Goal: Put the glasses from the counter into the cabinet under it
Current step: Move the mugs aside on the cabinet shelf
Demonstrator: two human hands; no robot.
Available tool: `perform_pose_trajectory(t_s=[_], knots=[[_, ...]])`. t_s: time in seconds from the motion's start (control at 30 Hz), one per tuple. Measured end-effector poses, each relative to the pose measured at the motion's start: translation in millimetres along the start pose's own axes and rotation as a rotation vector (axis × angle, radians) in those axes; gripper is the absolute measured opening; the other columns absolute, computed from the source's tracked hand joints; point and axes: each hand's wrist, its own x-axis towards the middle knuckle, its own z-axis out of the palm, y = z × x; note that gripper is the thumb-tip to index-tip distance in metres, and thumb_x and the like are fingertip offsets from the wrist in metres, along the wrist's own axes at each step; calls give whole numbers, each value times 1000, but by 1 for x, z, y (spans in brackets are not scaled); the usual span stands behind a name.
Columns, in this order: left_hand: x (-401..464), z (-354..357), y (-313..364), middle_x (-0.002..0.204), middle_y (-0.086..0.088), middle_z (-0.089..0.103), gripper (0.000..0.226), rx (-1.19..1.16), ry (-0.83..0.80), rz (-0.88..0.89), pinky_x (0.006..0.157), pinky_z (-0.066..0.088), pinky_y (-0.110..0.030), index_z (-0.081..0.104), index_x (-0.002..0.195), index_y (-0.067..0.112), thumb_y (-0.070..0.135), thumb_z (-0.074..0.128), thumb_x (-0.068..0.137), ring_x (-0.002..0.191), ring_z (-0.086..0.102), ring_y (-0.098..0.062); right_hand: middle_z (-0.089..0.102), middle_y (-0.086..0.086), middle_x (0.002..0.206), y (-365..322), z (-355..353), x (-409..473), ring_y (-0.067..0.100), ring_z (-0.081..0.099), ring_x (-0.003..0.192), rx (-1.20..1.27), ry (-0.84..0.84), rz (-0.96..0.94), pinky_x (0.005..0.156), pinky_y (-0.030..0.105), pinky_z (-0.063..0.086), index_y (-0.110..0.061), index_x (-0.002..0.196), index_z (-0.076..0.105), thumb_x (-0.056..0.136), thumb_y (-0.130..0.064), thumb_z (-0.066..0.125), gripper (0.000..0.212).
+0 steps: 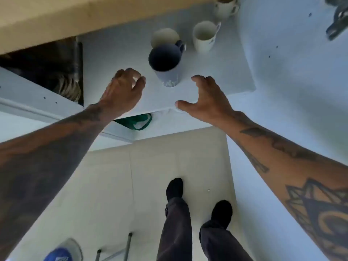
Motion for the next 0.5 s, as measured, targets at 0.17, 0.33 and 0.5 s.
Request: perform_pose_trajectory(t_s=[0.17,0.33,0.5], knots=[[99,13,-19,117,-5,70,42,-319,28,-148,93,56,-35,57,132,20,28,66,90,103,66,-20,38,8,142,3,73,54,26,45,126,268,294,-15,100,42,44,-14,148,25,67,-49,80,104],[166,6,4,106,3,62,14,-591,-259,-160,70,56,-33,62,75,39,47,73,78,102,66,-23,47,6,139,-20,98,100,23,52,121,428,626,-37,93,40,49,-9,145,33,58,-40,87,107],[185,22,17,116,15,62,66,-569,-429,-112,68,52,-30,49,122,49,41,76,63,99,63,-15,56,7,127,-16,94,95,24,61,105,438,623,-44,82,36,55,-6,137,41,58,-32,88,96]])
